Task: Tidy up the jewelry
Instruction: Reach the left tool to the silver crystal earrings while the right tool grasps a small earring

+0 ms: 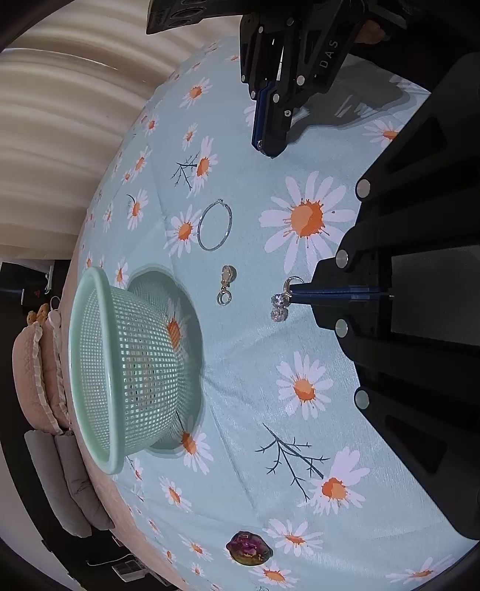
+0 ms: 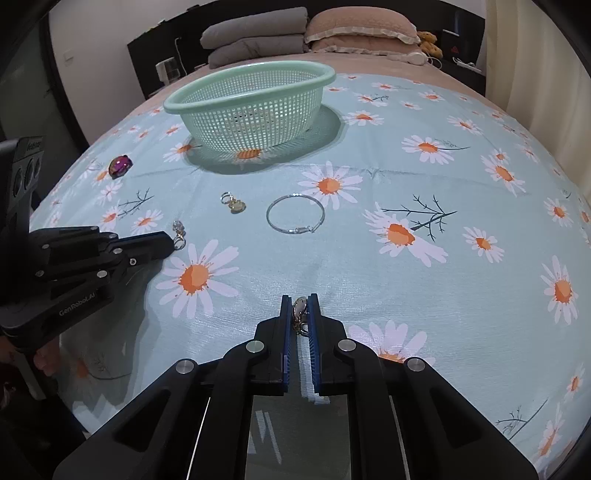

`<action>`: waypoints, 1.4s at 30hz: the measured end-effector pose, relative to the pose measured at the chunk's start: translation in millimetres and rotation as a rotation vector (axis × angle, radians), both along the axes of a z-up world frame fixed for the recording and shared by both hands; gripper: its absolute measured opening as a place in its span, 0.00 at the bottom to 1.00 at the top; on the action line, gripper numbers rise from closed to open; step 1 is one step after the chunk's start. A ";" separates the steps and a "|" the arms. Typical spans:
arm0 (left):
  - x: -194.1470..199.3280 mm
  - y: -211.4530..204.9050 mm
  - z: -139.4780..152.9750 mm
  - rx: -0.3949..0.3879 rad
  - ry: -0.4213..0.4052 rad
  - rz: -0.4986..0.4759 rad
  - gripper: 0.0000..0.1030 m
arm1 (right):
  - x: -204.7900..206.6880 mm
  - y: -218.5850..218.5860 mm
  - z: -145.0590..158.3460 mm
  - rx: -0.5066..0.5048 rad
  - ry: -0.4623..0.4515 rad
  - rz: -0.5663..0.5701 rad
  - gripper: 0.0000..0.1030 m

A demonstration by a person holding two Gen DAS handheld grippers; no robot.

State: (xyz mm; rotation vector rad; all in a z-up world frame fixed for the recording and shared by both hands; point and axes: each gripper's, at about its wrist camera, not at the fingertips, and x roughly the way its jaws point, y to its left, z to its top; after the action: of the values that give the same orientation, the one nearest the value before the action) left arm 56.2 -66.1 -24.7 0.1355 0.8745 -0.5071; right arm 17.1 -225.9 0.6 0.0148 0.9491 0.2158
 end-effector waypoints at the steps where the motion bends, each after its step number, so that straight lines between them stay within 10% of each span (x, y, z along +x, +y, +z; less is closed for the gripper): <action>1: -0.7 0.8 2.3 -0.004 -0.004 -0.002 0.00 | -0.5 0.6 0.9 -0.003 -0.004 0.001 0.05; 14: 13.0 -7.3 1.8 0.029 0.000 -0.006 0.00 | -4.7 -5.1 14.3 -0.001 -0.046 -0.003 0.05; 22: 13.8 -9.3 1.8 0.012 -0.007 0.012 0.65 | -5.3 -3.9 16.1 0.001 -0.050 0.013 0.04; 25: 19.5 -11.7 -2.1 0.024 0.002 0.028 0.62 | -5.5 -4.7 16.4 0.003 -0.053 0.008 0.04; 27: 22.0 -13.6 -5.5 0.028 0.007 0.021 0.27 | -5.3 -5.9 16.9 0.007 -0.057 0.000 0.05; 29: 23.4 -13.8 -6.3 0.000 0.026 0.003 0.14 | -4.8 -7.7 17.3 0.008 -0.059 -0.004 0.05; 42: 21.2 0.7 20.8 -0.017 -0.036 0.026 0.06 | 9.1 -6.4 38.6 0.020 -0.109 0.017 0.05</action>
State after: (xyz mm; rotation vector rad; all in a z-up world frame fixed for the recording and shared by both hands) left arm 77.4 -65.5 -3.9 0.1177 0.8353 -0.4861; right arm 26.3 -232.2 39.2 0.0137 0.8391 0.2392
